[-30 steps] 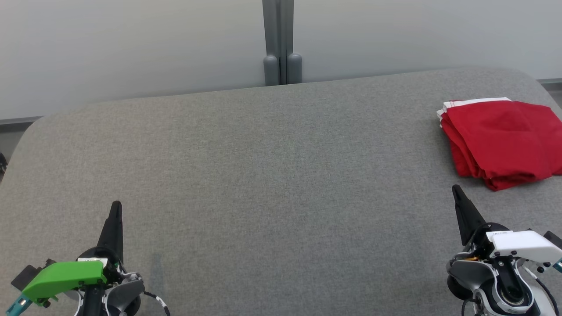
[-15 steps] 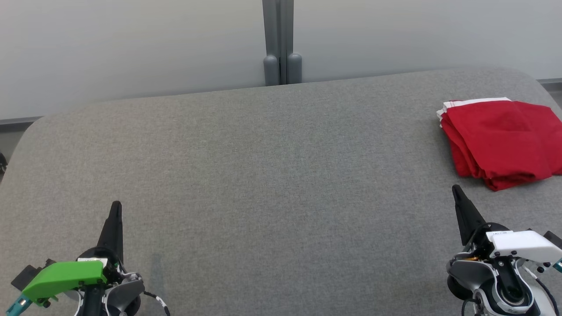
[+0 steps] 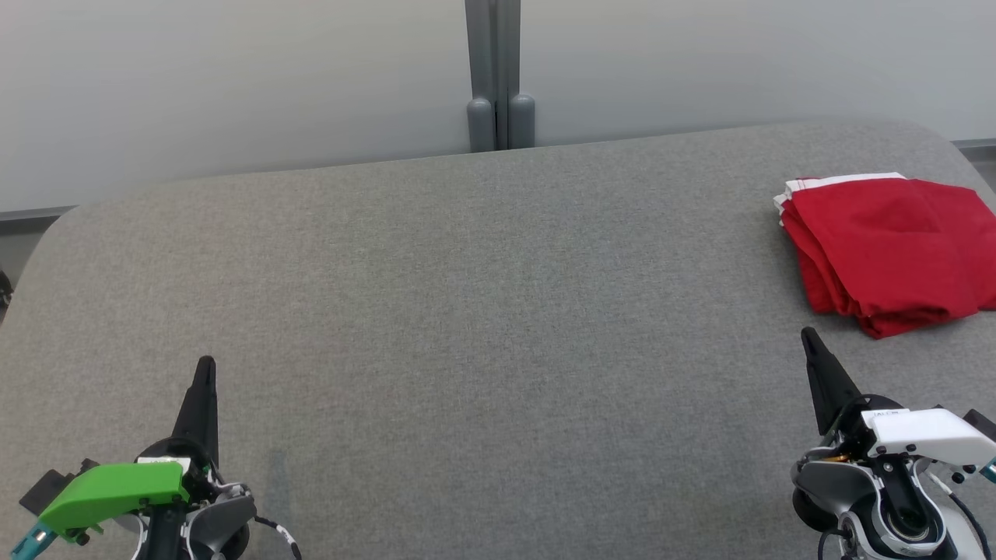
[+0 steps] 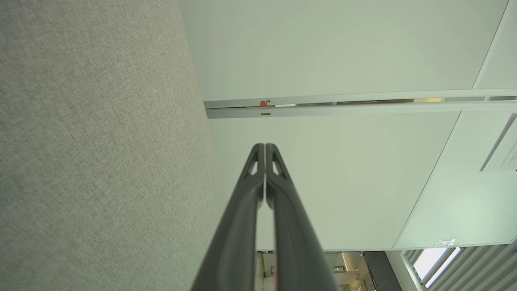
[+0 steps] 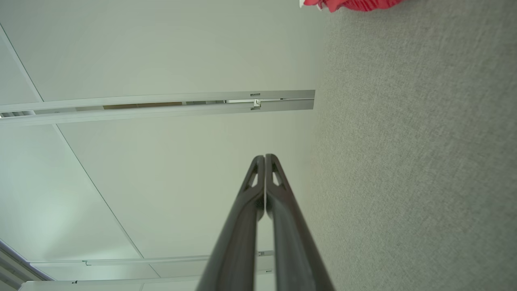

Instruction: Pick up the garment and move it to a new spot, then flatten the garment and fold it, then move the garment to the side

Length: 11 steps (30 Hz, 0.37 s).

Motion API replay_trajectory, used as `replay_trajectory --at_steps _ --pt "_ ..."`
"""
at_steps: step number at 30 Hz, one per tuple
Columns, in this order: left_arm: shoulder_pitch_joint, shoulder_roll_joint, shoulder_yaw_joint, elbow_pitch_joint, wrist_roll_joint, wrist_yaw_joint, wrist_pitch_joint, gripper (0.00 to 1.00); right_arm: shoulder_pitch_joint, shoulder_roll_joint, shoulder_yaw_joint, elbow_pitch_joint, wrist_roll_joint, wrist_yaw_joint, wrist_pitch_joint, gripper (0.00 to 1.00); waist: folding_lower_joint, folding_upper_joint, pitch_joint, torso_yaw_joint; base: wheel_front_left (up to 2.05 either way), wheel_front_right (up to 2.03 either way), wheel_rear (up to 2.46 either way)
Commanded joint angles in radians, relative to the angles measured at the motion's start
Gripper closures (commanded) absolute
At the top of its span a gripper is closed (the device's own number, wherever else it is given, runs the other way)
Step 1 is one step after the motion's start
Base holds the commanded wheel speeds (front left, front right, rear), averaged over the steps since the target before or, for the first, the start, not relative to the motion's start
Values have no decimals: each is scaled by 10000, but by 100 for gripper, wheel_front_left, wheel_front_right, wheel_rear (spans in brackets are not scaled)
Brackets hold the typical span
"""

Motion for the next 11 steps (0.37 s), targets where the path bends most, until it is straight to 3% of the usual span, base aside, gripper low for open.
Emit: replay_trajectory --at_steps 1,11 --pt "-120 17 30 -7 39 14 40 100 -52 -42 8 -42 66 4 31 100 0 0 0 0 0 0 0" --pt "-120 15 33 -7 43 14 44 100 -52 -42 8 -42 66 4 32 100 0 0 0 0 0 0 0"
